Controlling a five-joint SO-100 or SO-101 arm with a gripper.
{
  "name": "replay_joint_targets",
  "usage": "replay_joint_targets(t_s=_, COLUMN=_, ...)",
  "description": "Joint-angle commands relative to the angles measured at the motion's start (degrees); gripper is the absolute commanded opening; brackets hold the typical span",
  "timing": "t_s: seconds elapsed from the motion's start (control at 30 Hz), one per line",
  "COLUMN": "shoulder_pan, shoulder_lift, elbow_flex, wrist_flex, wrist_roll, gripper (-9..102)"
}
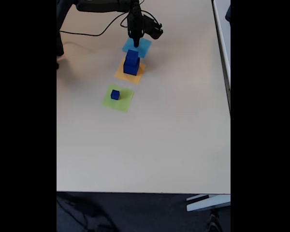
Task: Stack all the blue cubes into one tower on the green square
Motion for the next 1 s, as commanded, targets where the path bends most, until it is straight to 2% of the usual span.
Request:
replay_joint_targets(t_s=0.0, shoulder_pan=-0.44, shoulder_lift=0.70, elbow_flex=-3.87, wrist_flex=-0.18, wrist_roll=0.62, gripper=10)
replay_joint_targets(t_s=0.43, shoulder_pan=-0.35, shoulder_lift=0.35, elbow_flex=-3.87, wrist_flex=-0.18, wrist_roll=0.70, gripper=0)
replay_joint_targets(t_s=0.63, shoulder_pan=0.35, shoulder_lift=1.93, elbow_flex=-4.48, wrist_flex=-0.79, wrist_roll=-0.35, gripper=0)
replay_joint_targets(t_s=0.83, shoulder_pan=1.67, shoulder_lift=5.98, elbow_flex=-10.81, wrist_flex=-0.35, wrist_roll=-2.72, gripper=0)
replay_joint_targets(t_s=0.97, shoulder_pan=3.34, shoulder_lift=6.15, elbow_flex=-19.42, wrist_flex=-0.53, wrist_roll=-7.91, gripper=0)
